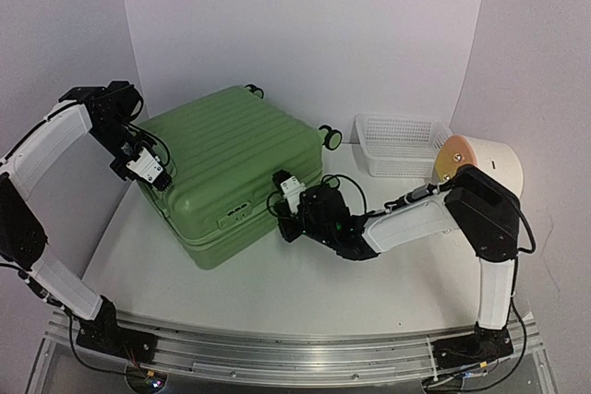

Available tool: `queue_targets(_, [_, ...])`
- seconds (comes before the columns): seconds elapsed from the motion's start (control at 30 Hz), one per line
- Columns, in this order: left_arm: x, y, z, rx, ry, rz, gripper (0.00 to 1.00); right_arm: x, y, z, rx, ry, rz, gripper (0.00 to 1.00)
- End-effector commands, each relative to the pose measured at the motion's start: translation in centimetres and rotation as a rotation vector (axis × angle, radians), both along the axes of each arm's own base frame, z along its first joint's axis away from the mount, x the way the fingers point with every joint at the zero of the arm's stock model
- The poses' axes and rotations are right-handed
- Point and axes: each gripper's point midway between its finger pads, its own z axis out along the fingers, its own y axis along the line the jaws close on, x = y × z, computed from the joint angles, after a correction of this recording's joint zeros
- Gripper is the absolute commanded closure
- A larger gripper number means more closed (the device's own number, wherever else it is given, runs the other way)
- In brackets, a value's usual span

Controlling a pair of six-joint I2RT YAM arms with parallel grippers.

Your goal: Open, take out, and arrange the luggage

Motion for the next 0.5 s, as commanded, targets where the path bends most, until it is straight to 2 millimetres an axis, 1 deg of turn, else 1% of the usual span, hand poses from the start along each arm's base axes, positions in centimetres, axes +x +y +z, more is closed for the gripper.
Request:
queue_targets(0.0, [-2.2, 1.2, -2.8, 0.035, 0.165, 0.061, 1.00, 8.0, -8.5, 9.6, 0.169, -0.183, -0.295, 1.00])
queue_targets(0.1, [-2.1, 1.3, -2.7, 0.034, 0.158, 0.059, 1.00, 10.6, -11.2, 9.4, 0.132, -0.201, -0.324, 1.00])
queue_targets(0.23, [-2.0, 1.3, -2.4, 0.034, 0.147, 0.055, 1.00, 13.5, -14.0, 10.0, 0.128, -0.221, -0.358, 1.00])
queue_targets(0.4, [-1.9, 1.3, -2.3, 0.031, 0.143, 0.057, 1.00, 16.5, -16.4, 10.6, 0.136, -0.238, -0.388, 1.00])
queue_targets(0.47, [-1.9, 1.3, -2.3, 0.028, 0.141, 0.056, 1.00, 17.1, -16.4, 10.5, 0.139, -0.238, -0.373, 1.00])
